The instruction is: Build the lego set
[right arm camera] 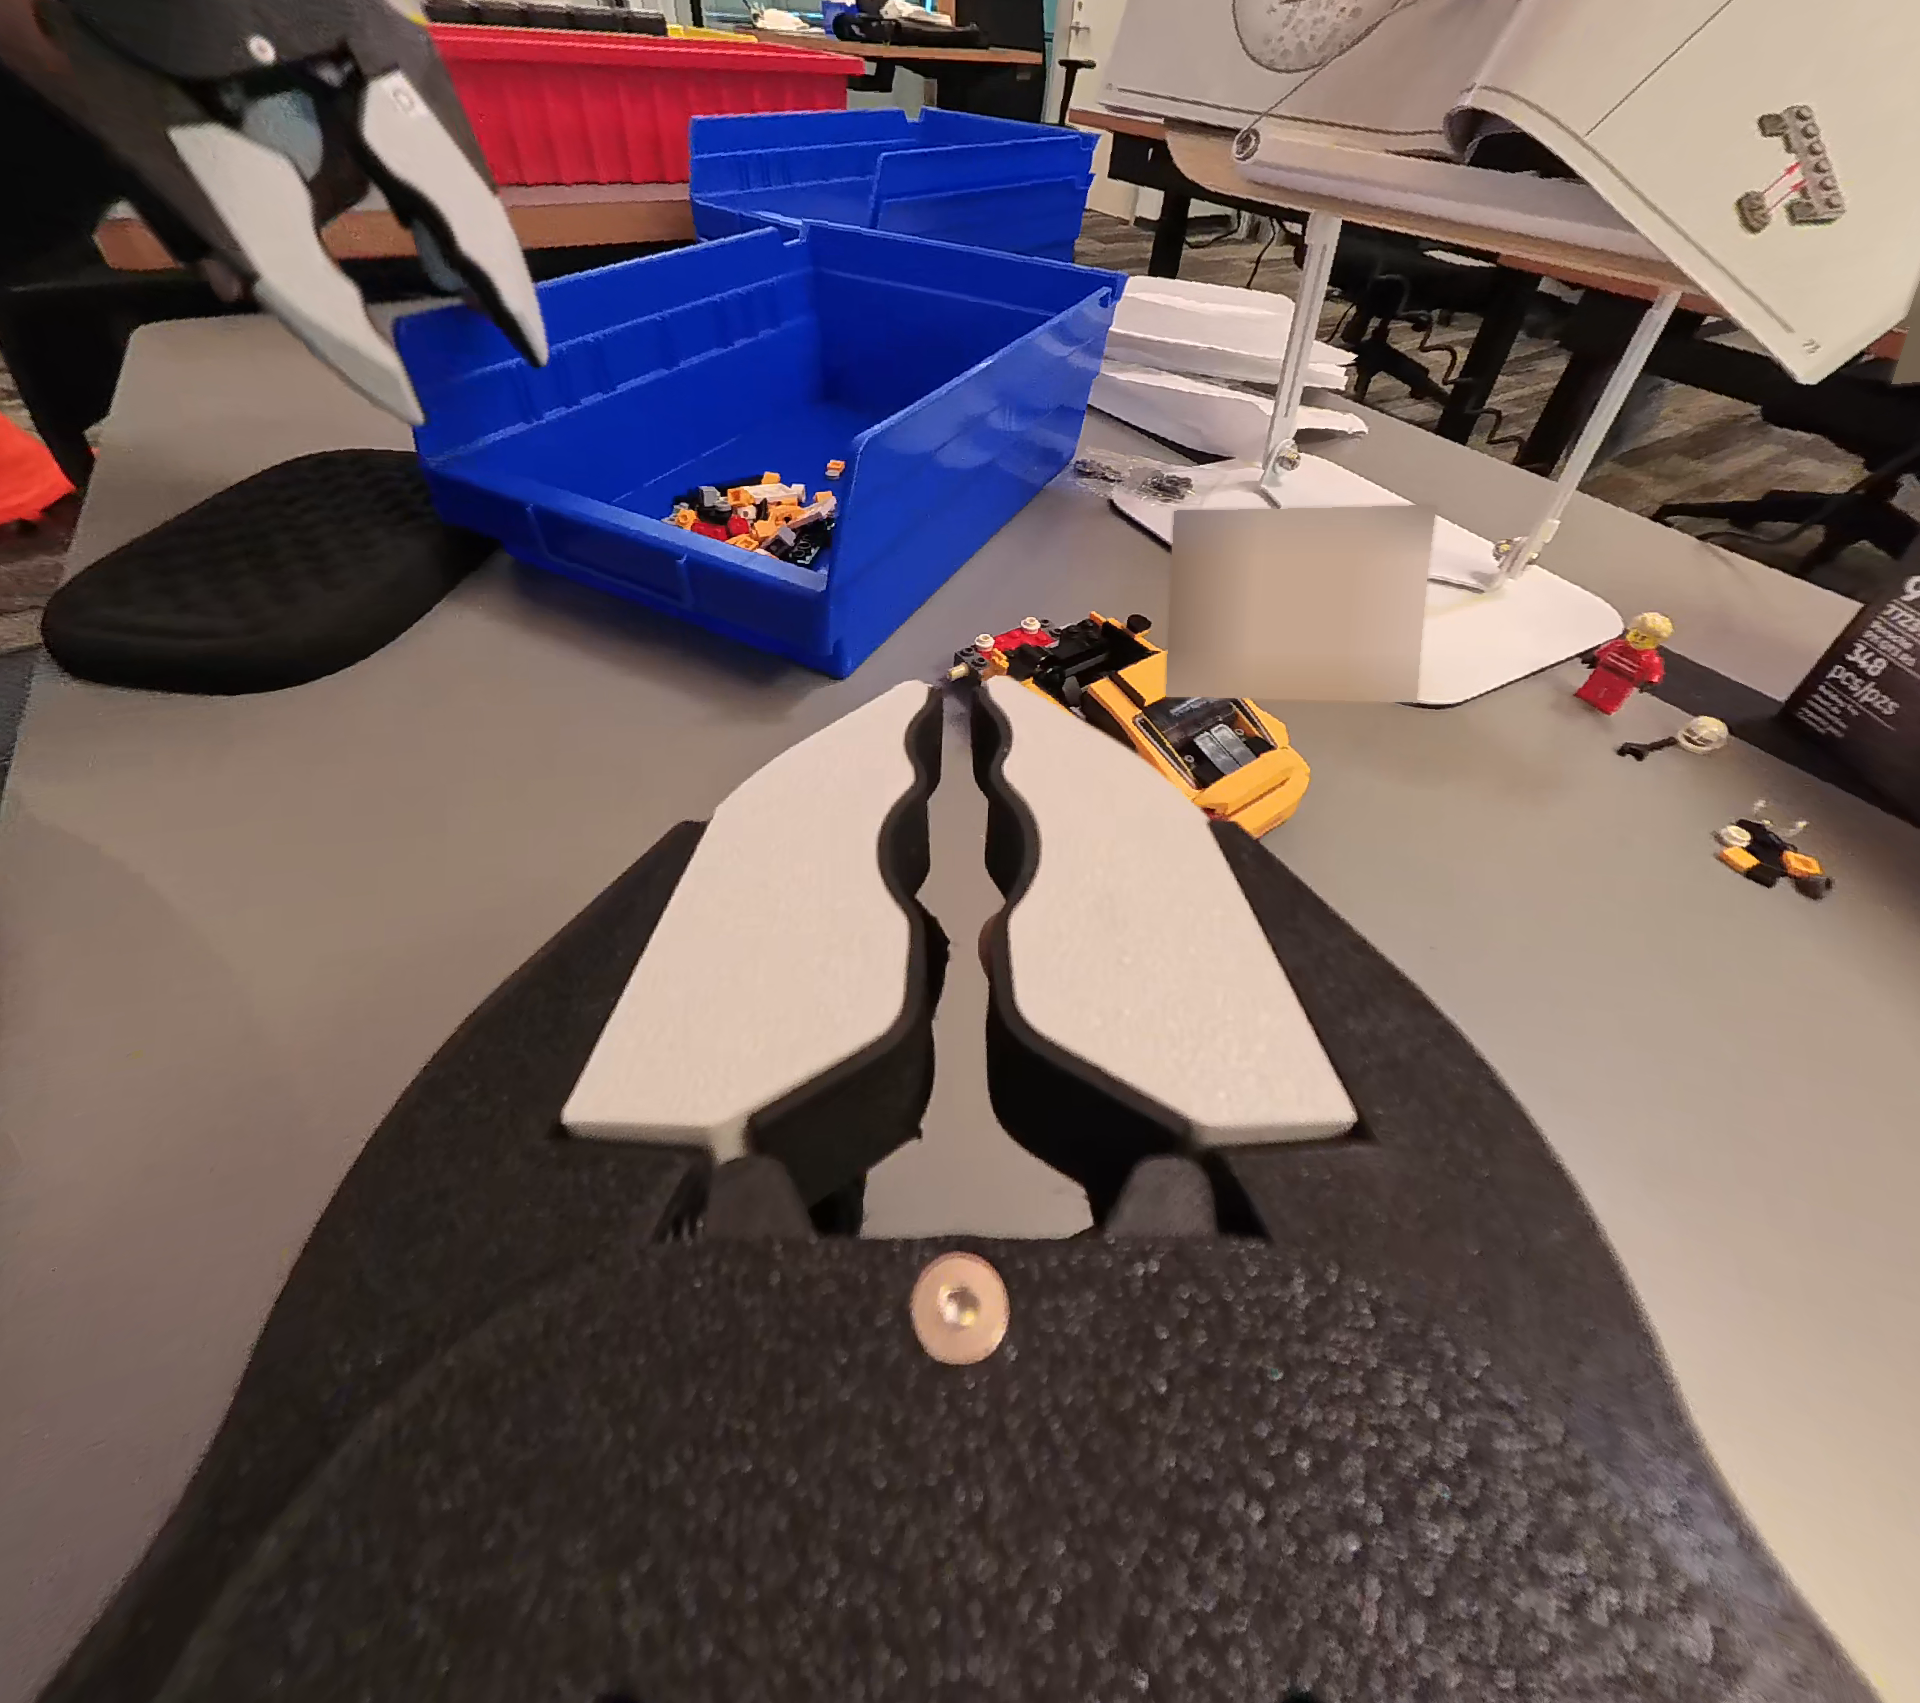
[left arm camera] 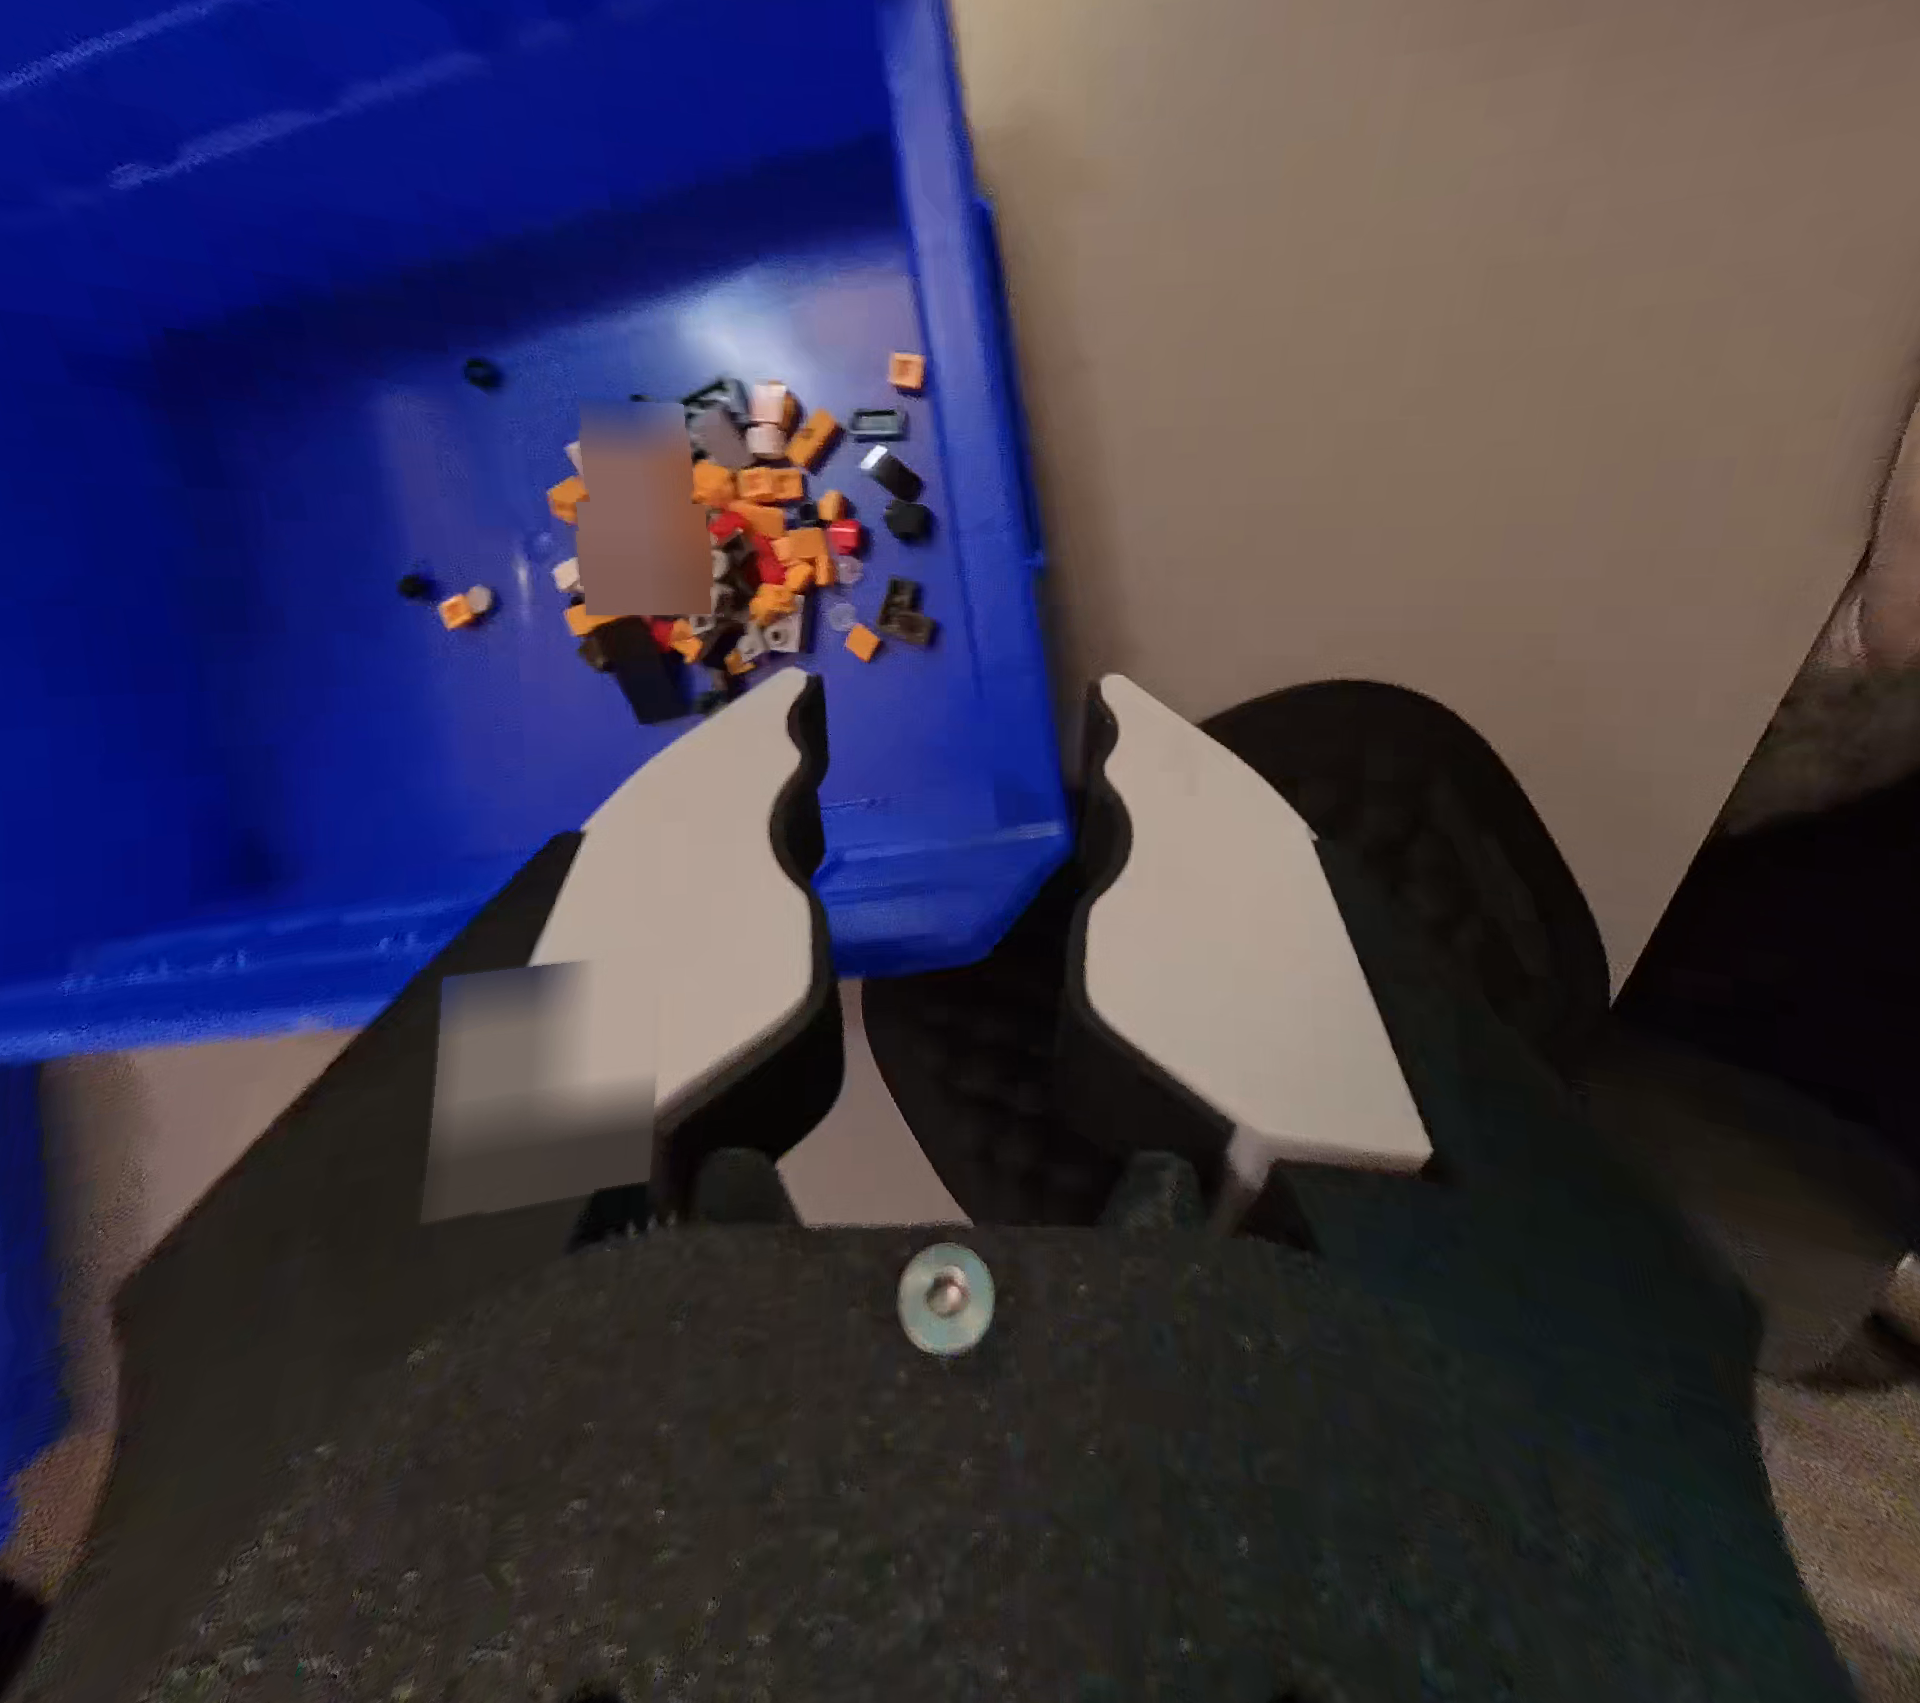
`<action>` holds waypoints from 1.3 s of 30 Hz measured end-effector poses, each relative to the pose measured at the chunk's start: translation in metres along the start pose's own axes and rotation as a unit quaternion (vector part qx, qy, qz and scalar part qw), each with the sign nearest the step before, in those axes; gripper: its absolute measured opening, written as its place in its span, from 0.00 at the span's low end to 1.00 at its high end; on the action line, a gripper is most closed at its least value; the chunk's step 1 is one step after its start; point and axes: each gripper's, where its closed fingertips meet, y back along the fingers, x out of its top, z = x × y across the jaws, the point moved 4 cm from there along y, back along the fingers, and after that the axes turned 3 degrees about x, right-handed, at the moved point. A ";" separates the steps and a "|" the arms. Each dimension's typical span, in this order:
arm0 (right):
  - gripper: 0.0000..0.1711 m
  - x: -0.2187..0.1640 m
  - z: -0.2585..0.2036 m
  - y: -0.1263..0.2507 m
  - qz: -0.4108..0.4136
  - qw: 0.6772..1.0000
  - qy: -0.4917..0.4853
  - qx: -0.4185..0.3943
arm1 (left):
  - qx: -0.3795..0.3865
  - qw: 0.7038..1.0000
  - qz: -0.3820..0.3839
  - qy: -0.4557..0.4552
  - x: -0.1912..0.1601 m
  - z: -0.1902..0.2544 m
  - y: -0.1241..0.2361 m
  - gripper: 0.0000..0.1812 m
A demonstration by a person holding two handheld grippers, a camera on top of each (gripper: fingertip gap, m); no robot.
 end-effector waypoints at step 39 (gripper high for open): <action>0.02 -0.002 -0.009 -0.002 -0.006 1.000 0.009 0.010 | 0.121 0.952 0.154 0.236 -0.051 -0.026 0.061 0.18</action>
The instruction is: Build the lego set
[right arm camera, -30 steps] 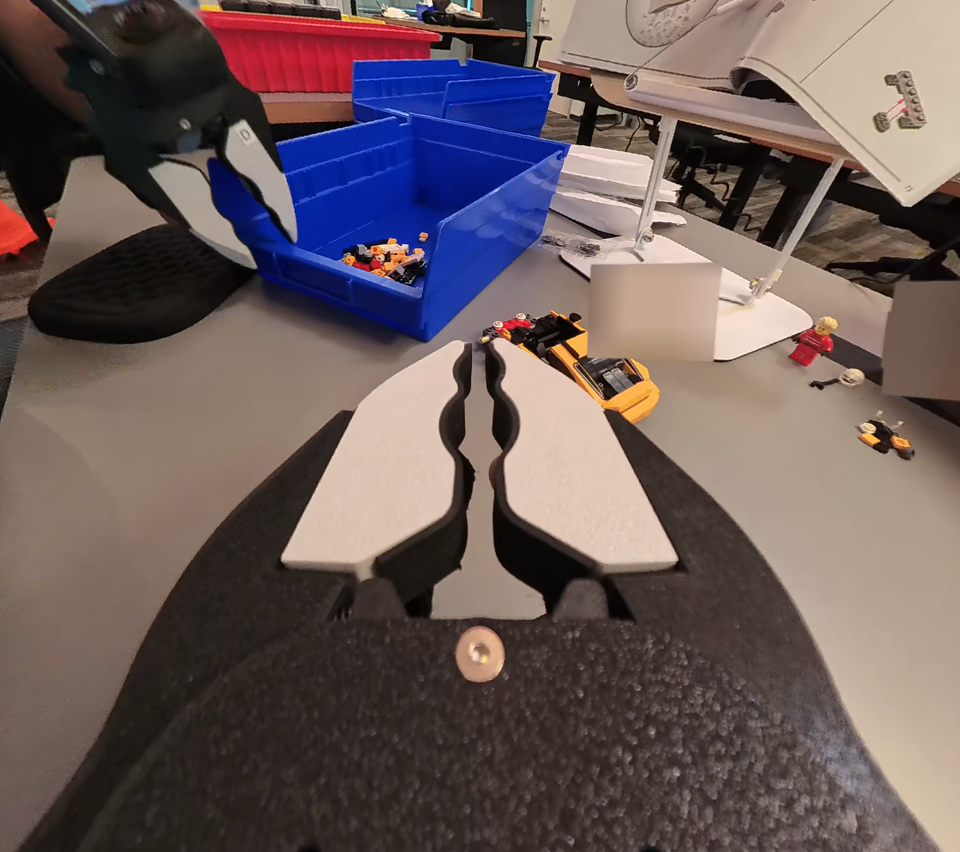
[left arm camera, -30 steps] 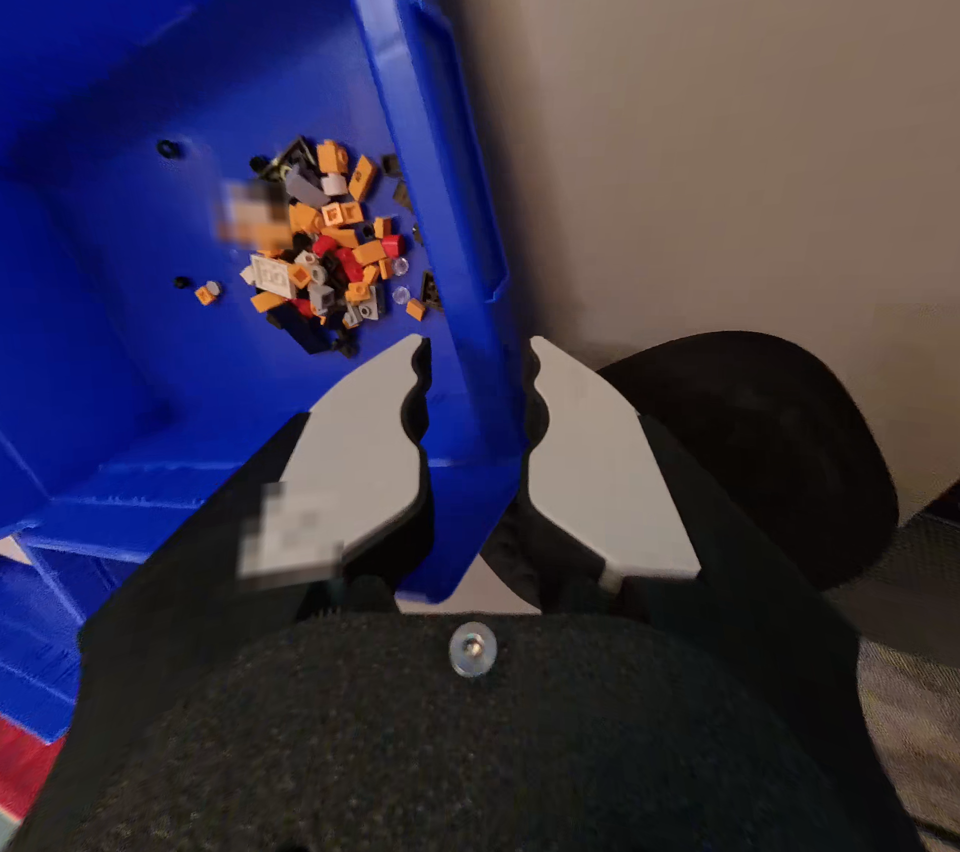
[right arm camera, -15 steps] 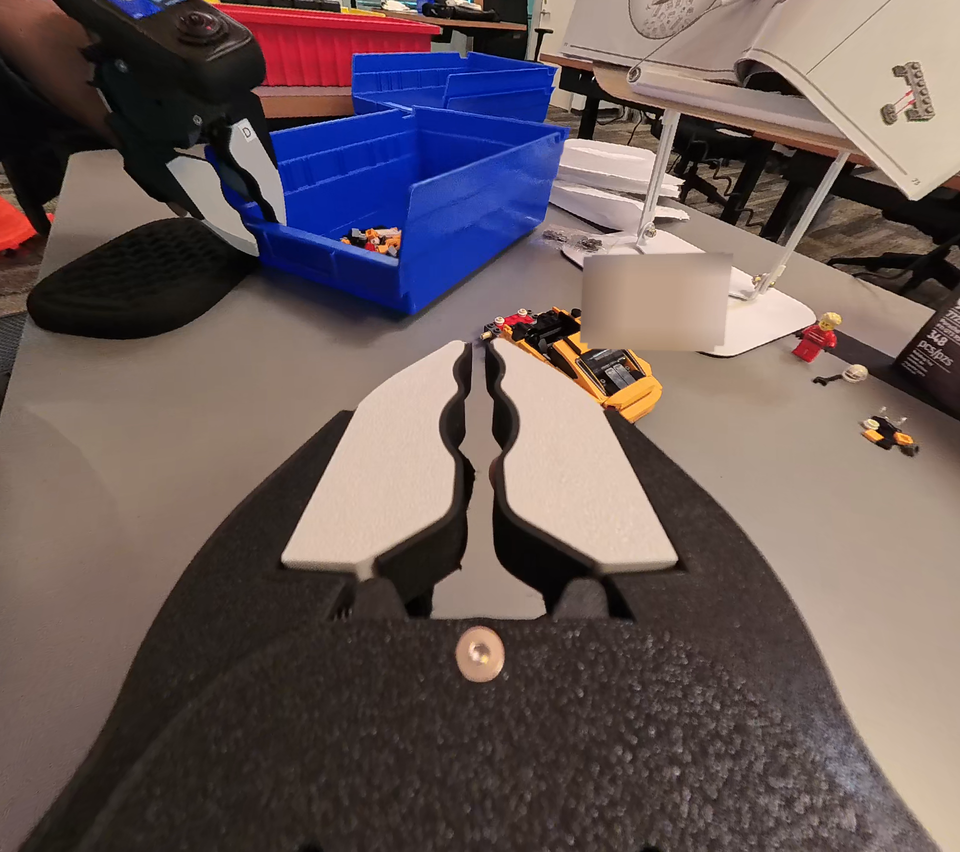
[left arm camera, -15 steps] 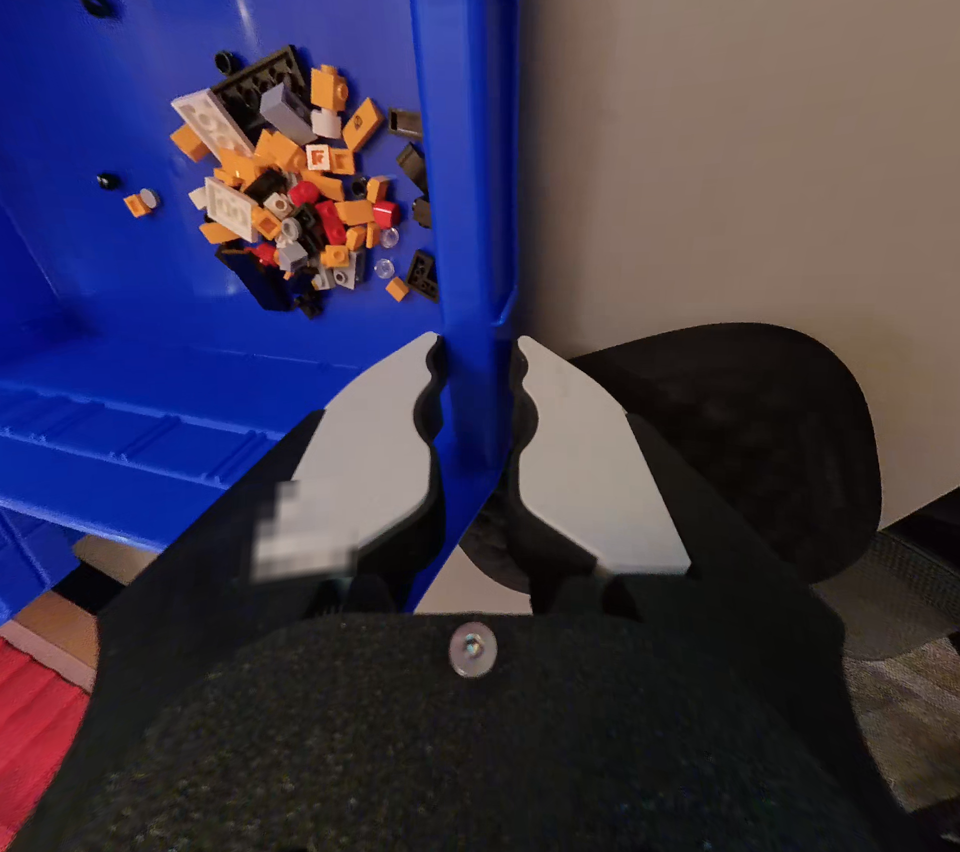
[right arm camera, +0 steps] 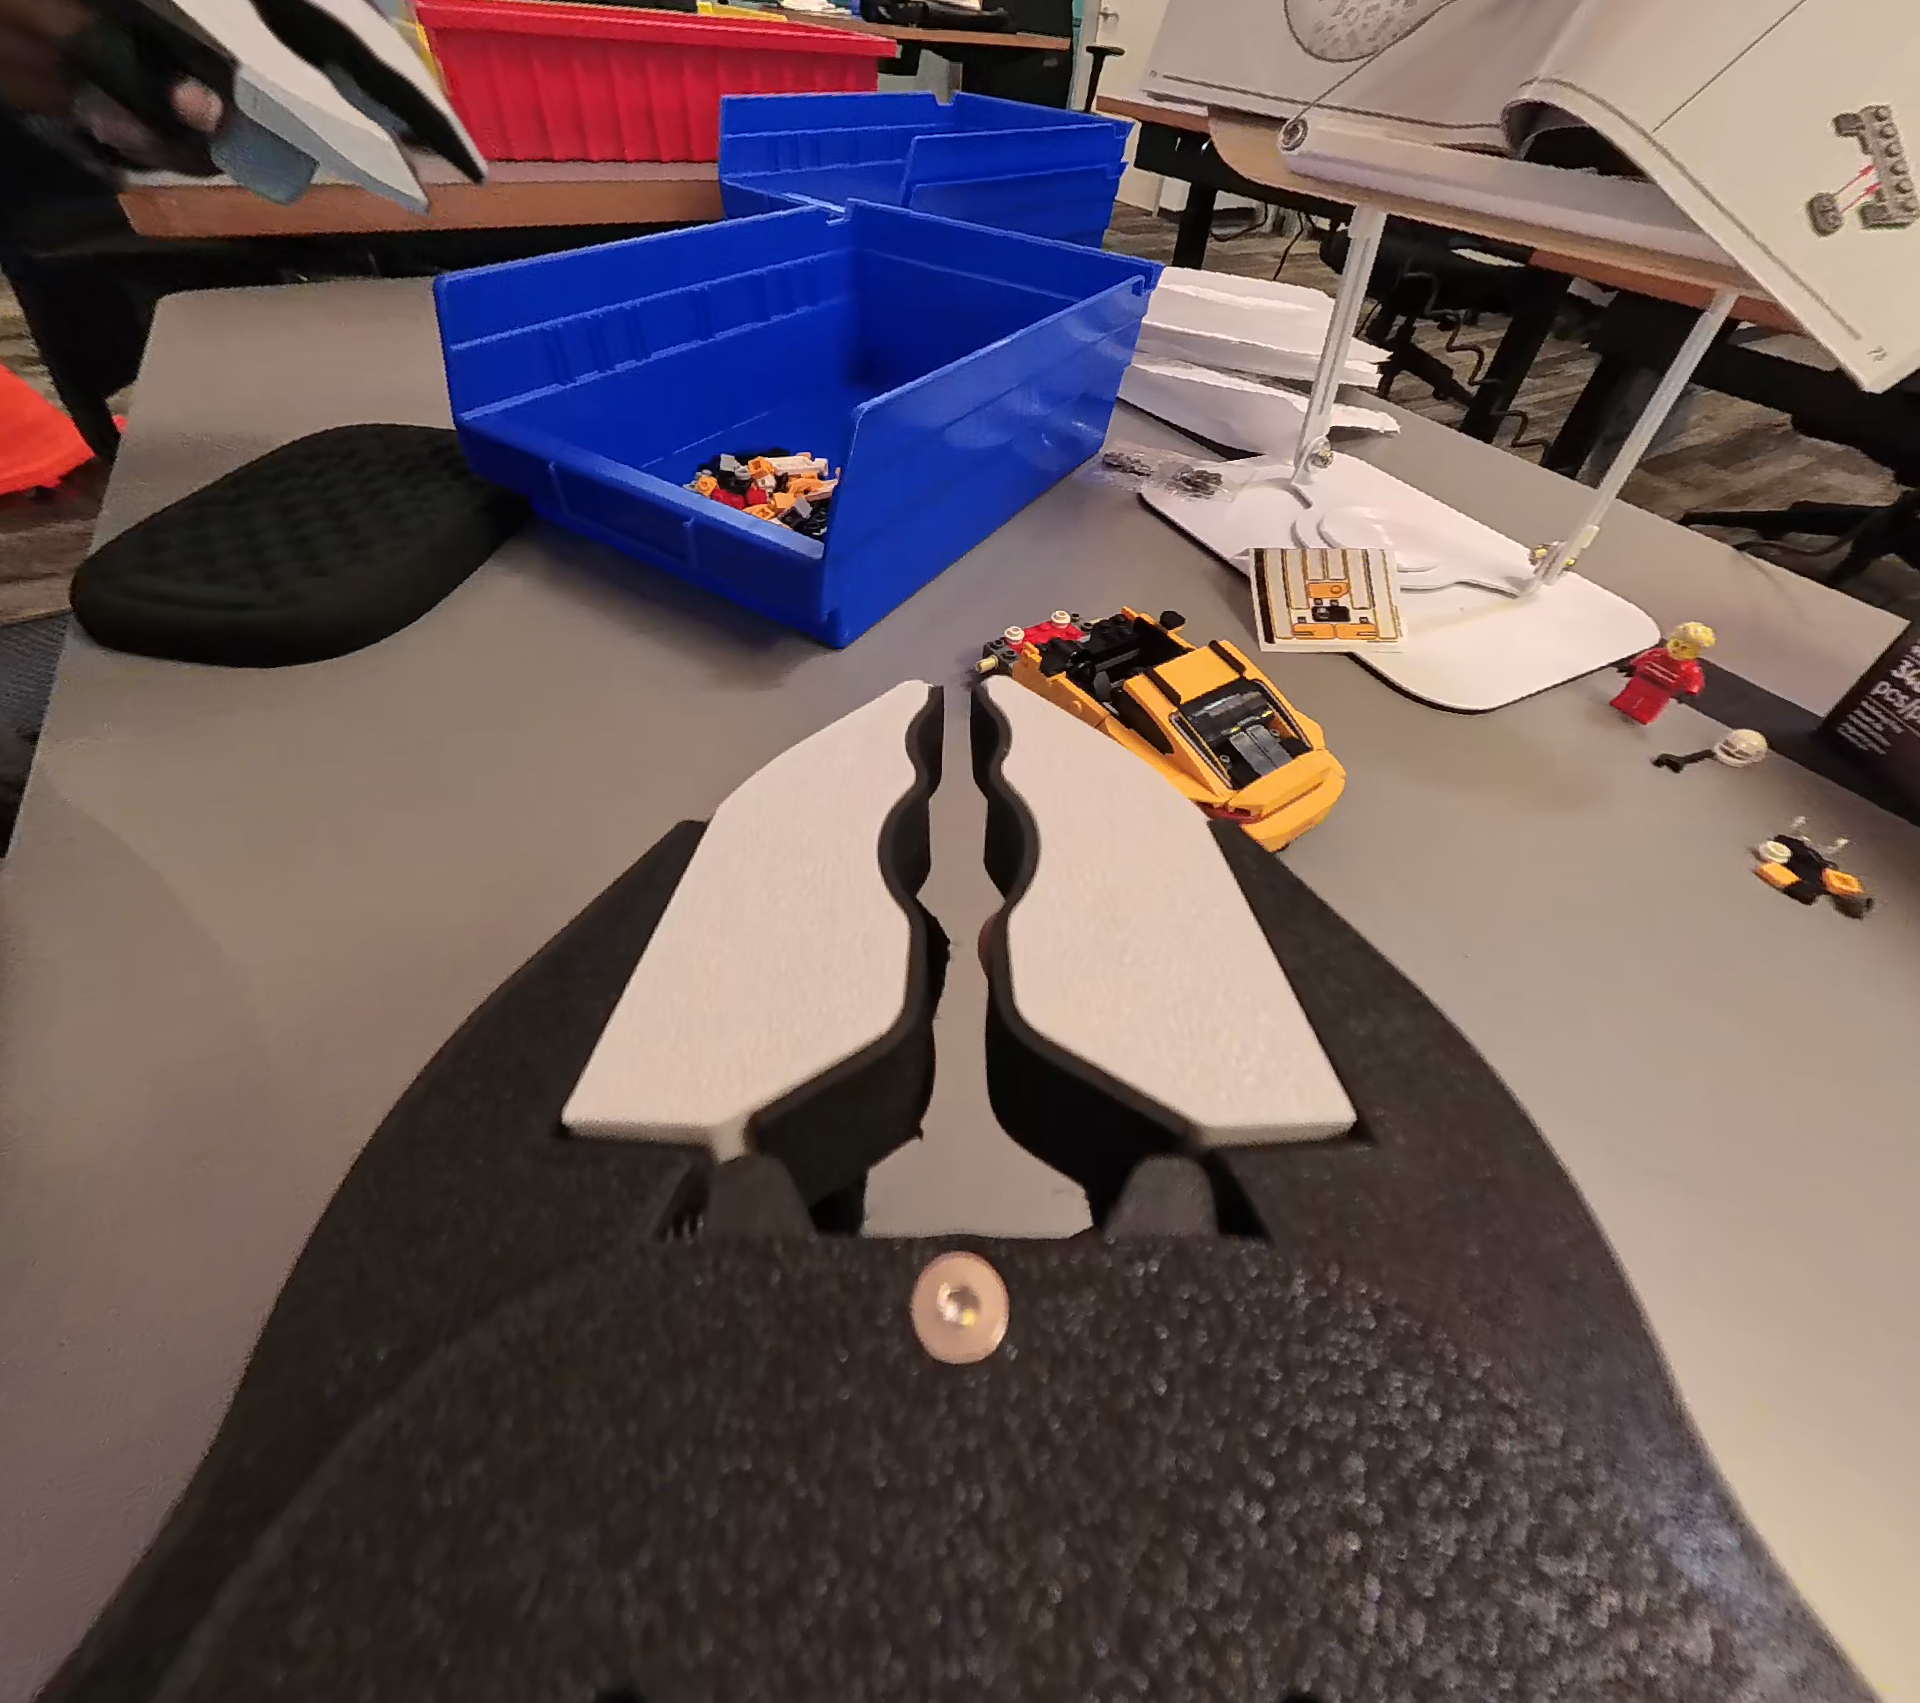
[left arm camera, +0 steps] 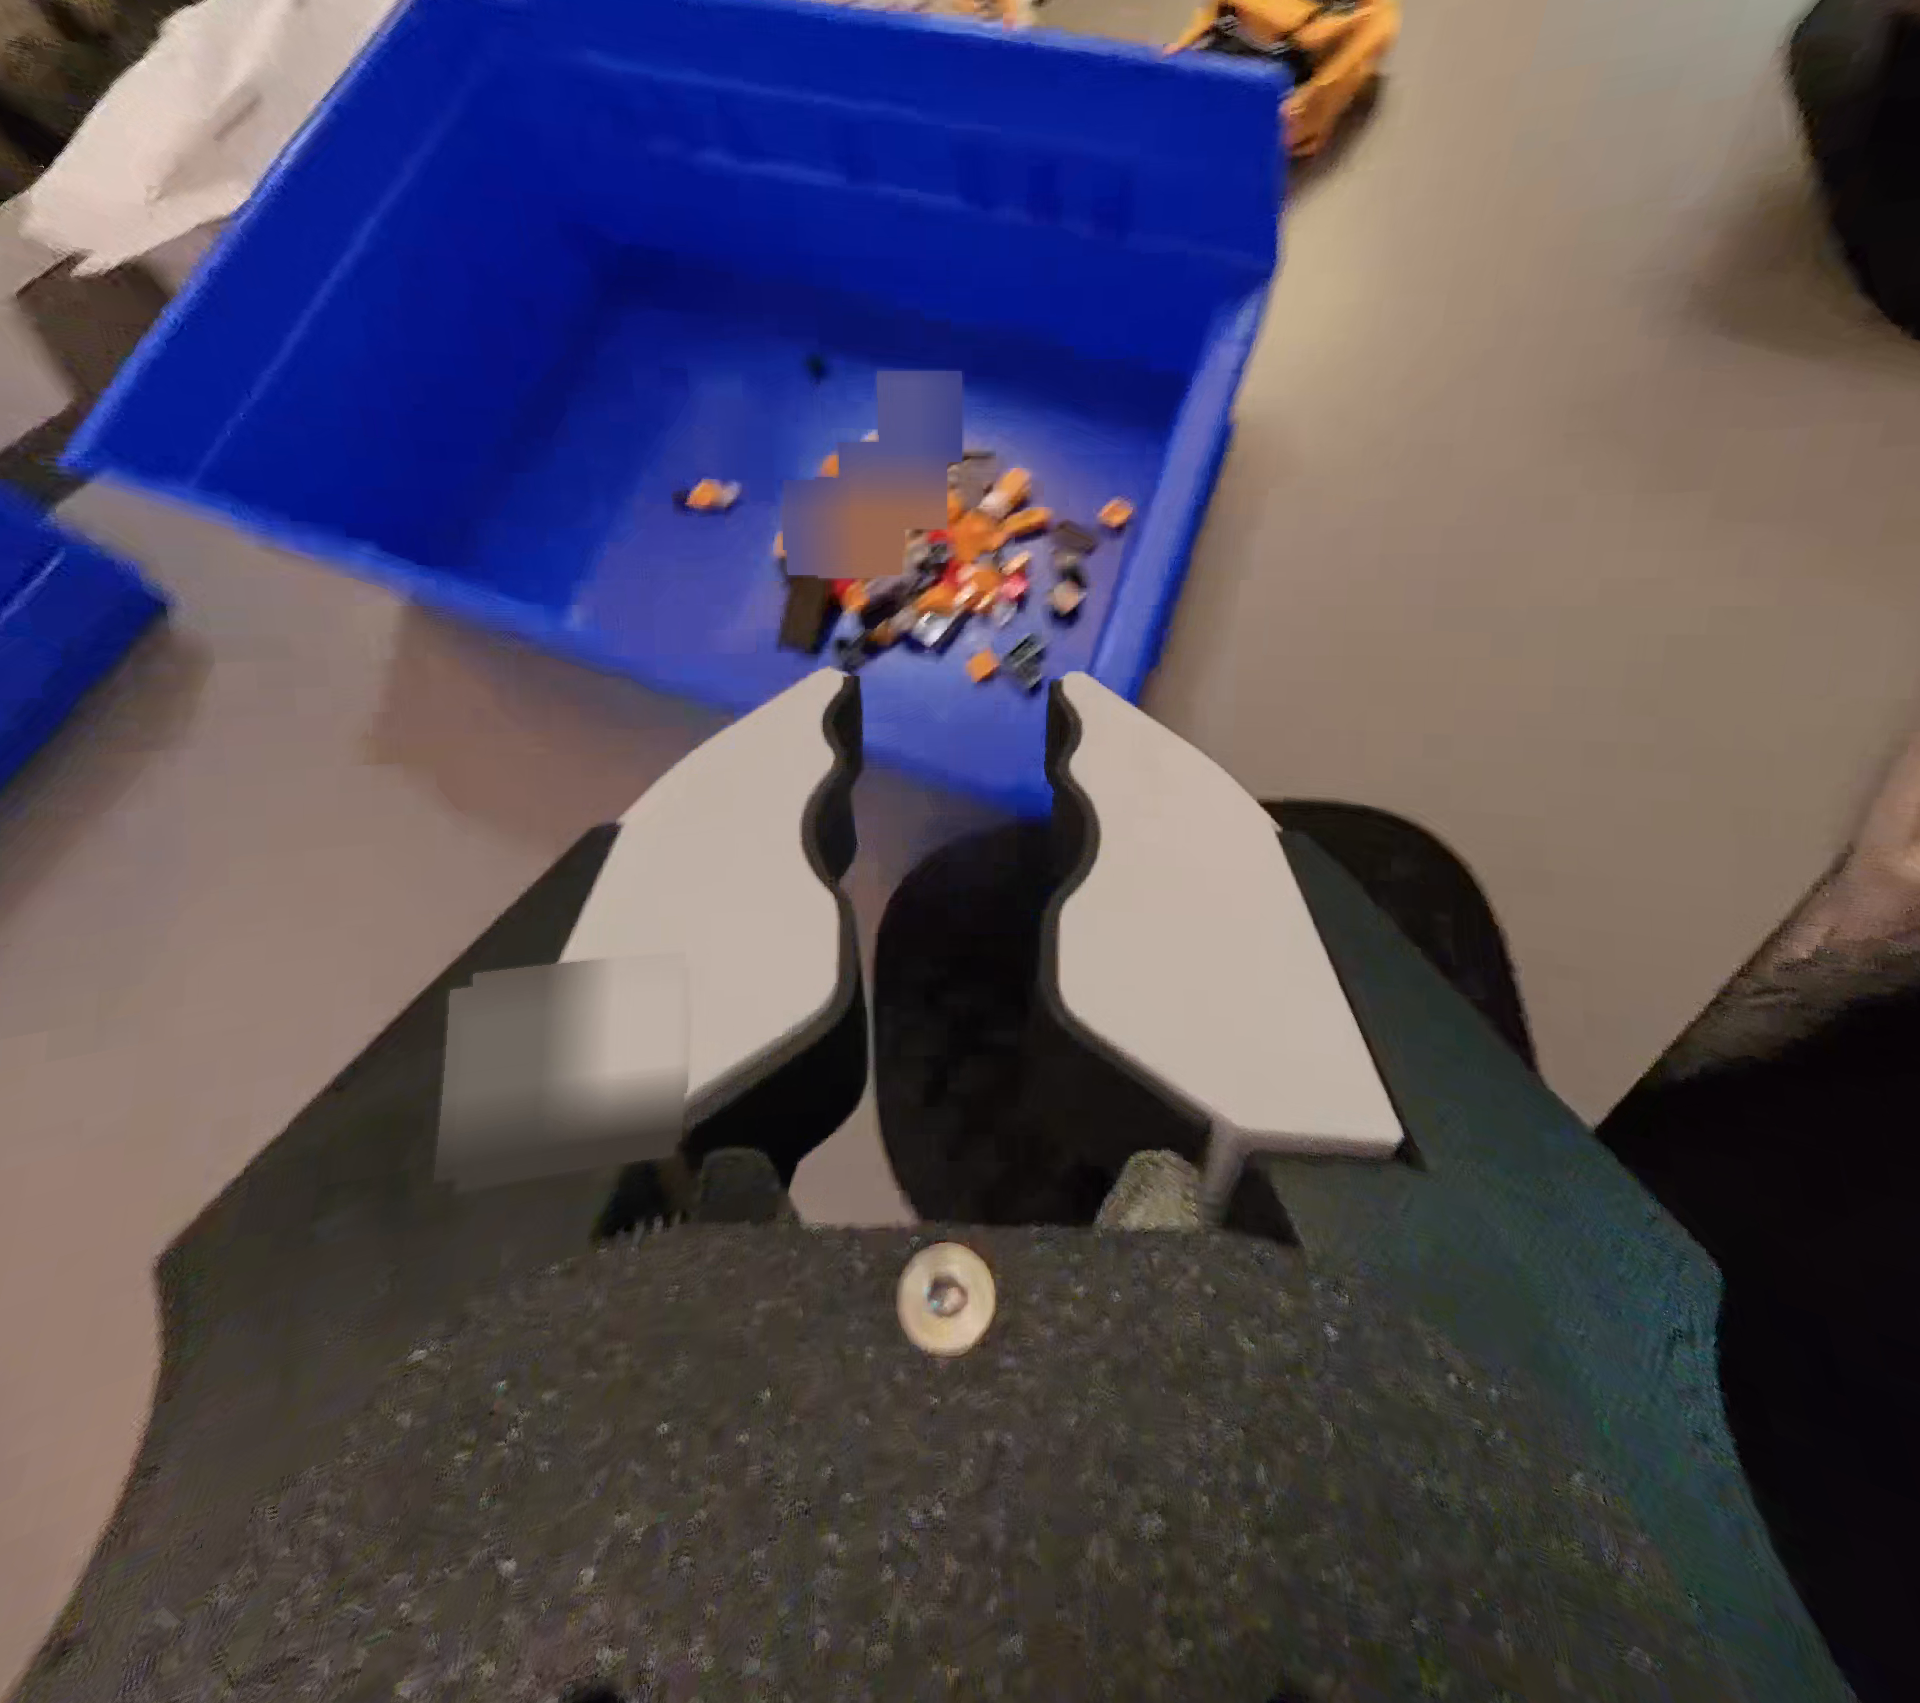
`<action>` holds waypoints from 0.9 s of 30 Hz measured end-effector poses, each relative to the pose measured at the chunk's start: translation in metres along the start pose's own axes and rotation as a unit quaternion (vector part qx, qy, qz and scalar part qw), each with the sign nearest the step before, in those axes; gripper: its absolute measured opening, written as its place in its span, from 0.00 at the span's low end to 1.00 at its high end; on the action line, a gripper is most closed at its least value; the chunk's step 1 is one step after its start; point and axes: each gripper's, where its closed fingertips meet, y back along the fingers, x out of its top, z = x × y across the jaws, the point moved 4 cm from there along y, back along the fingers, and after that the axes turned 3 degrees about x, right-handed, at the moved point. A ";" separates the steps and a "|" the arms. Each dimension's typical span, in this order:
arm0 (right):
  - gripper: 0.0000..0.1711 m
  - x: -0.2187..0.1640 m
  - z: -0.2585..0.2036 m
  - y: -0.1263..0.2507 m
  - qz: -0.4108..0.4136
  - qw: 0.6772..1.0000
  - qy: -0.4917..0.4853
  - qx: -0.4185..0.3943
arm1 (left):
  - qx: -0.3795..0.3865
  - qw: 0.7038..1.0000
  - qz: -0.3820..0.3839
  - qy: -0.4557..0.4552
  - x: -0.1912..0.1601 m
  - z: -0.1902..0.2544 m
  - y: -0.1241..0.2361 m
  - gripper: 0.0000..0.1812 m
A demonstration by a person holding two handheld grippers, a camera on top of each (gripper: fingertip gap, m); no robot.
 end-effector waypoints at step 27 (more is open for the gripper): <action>0.02 -0.001 -0.001 0.001 -0.005 1.000 -0.004 -0.004 | 0.022 0.972 -0.105 0.207 -0.020 -0.058 -0.037 0.09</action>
